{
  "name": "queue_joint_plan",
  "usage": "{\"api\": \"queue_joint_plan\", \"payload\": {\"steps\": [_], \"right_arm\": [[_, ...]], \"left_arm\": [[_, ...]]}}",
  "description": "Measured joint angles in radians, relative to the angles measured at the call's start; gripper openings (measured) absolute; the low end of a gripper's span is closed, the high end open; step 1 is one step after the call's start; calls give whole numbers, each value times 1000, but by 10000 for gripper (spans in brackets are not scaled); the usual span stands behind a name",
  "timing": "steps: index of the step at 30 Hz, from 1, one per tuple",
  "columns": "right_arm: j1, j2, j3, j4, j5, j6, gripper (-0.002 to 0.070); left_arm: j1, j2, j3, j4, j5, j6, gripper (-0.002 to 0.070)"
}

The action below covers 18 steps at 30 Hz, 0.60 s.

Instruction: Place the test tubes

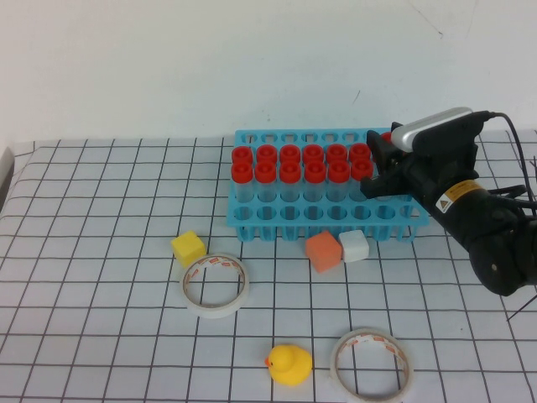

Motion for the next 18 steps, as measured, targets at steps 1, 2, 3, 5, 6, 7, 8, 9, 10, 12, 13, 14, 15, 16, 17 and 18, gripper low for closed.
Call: {"api": "queue_joint_plan", "payload": {"steps": [1, 2, 3, 5, 6, 7, 8, 9, 10, 12, 13, 14, 15, 16, 17, 18], "right_arm": [[0, 0, 0, 0, 1, 0, 279], [0, 0, 0, 0, 2, 0, 279], [0, 0, -1, 0, 2, 0, 279], [0, 0, -1, 0, 2, 0, 279], [0, 0, -1, 0, 2, 0, 279], [0, 0, -1, 0, 2, 0, 279], [0, 0, -1, 0, 2, 0, 279], [0, 0, -1, 0, 2, 0, 279], [0, 1, -1, 0, 2, 0, 279], [0, 8, -2, 0, -6, 0, 279], [0, 11, -3, 0, -11, 0, 279], [0, 13, -4, 0, -16, 0, 279], [0, 17, -7, 0, -23, 0, 279], [0, 22, -7, 0, -25, 7, 279], [0, 29, -7, 0, -25, 15, 279], [0, 36, -7, 4, -21, 21, 279]], "left_arm": [[0, 0, 0, 0, 0, 0, -1], [0, 0, 0, 0, 0, 0, -1], [0, 0, 0, 0, 0, 0, -1], [0, 0, 0, 0, 0, 2, -1], [0, 0, 0, 0, 0, 2, -1], [0, 0, 0, 0, 0, 2, -1], [0, 0, 0, 0, 0, 2, -1], [0, 0, 0, 0, 0, 2, -1], [0, 0, 0, 0, 0, 2, -1], [0, 0, 0, 0, 0, 2, -1], [0, 0, 0, 0, 0, 2, -1], [0, 0, 0, 0, 0, 2, -1], [0, 0, 0, 0, 0, 2, -1], [0, 0, 0, 0, 0, 2, -1], [0, 0, 0, 0, 0, 2, -1], [0, 0, 0, 0, 0, 2, -1]]}}
